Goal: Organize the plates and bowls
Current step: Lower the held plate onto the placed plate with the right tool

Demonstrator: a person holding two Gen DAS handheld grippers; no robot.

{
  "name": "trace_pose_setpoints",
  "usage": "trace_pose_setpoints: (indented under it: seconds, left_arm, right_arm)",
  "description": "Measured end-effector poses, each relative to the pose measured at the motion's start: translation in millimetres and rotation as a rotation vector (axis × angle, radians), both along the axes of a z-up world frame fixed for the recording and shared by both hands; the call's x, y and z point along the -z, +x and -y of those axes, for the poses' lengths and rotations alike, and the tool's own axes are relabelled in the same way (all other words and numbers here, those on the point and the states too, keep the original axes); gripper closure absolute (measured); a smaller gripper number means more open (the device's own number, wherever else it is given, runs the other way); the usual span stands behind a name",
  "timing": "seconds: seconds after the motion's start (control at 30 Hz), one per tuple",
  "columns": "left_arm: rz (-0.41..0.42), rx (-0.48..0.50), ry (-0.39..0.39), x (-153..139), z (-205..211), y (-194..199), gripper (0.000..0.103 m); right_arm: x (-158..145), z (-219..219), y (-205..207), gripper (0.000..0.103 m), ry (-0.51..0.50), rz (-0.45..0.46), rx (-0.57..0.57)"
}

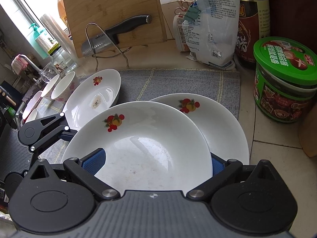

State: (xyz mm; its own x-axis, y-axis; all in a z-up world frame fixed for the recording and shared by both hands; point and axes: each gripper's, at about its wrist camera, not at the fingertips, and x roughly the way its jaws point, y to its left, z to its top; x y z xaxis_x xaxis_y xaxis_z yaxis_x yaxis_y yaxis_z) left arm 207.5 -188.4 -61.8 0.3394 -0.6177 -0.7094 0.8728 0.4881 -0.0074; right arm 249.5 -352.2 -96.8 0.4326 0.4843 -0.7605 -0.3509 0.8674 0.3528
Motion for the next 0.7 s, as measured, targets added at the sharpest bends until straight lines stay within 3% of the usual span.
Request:
trace_pose_setpoints:
  seconds: [0.7]
  left_arm:
    - [0.024,0.000,0.030,8.1,11.4,10.6,0.002]
  right_arm:
    - [8.1,14.7,1.9,0.000,0.007,-0.013,0.044]
